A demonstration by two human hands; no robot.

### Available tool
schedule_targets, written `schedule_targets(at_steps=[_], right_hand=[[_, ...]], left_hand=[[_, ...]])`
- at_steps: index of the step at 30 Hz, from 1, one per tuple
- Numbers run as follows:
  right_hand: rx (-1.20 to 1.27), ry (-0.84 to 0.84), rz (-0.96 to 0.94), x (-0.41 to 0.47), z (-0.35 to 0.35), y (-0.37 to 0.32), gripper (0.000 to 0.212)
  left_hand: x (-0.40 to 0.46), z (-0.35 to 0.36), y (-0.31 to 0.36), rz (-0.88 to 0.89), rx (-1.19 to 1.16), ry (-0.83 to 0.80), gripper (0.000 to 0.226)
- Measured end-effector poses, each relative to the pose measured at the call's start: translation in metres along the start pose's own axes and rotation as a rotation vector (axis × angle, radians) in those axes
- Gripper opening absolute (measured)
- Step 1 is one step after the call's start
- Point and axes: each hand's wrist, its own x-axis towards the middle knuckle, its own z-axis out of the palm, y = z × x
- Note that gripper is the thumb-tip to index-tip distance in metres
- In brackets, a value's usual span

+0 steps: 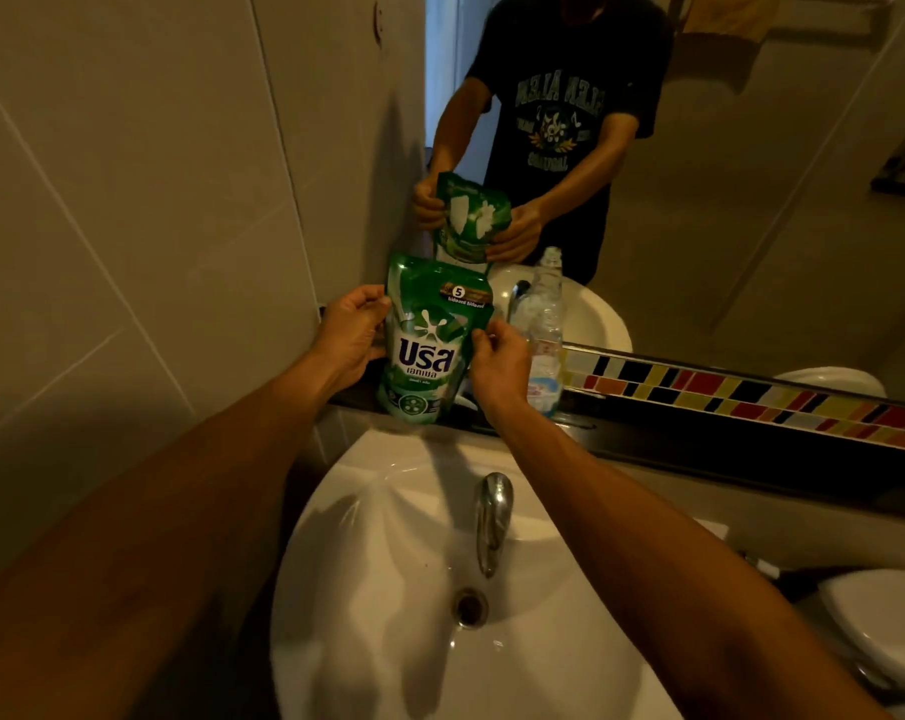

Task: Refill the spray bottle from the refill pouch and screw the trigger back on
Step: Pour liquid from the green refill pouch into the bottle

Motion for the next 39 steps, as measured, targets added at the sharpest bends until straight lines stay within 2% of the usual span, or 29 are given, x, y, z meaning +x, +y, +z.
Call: schedule_targets(at_steps=[11, 15, 23, 28, 29, 32, 34, 36, 39], right_hand=[[-0.105, -0.068, -0.067, 0.040, 0.095, -0.008, 0.016], [-0.119, -0.088, -0.097, 0.055, 0.119, -0.002, 0.018], [-0.120, -0.113, -0.126, 0.075, 0.145, 0.014, 0.015], [-0.047, -0.111, -0.065, 0.080, 0.147, 0.018, 0.010], [-0.023, -0.133, -0.043, 0.079, 0.144, 0.019, 0.008], [-0.004, -0.193, -0.007, 0.069, 0.131, 0.024, 0.035], [-0.036, -0.199, -0.019, 0.057, 0.119, 0.031, 0.044], [-0.070, -0.193, -0.029, 0.042, 0.106, 0.042, 0.042], [-0.140, -0.160, -0.053, 0.020, 0.084, 0.056, 0.042]], left_hand=[[0.035, -0.067, 0.001, 0.004, -0.042, 0.233, 0.011], [0.052, -0.079, -0.011, 0.005, -0.075, 0.348, 0.018], [0.072, -0.088, -0.034, 0.041, -0.107, 0.498, 0.015], [0.076, -0.088, -0.036, 0.056, -0.086, 0.537, 0.018], [0.075, -0.088, -0.036, 0.055, -0.072, 0.548, 0.018], [0.070, -0.084, -0.042, 0.077, 0.102, 0.650, 0.026], [0.057, -0.077, -0.049, 0.137, 0.272, 0.699, 0.027], [0.043, -0.066, -0.061, 0.188, 0.440, 0.648, 0.018], [0.027, -0.045, -0.080, 0.171, 0.533, 0.449, 0.013]])
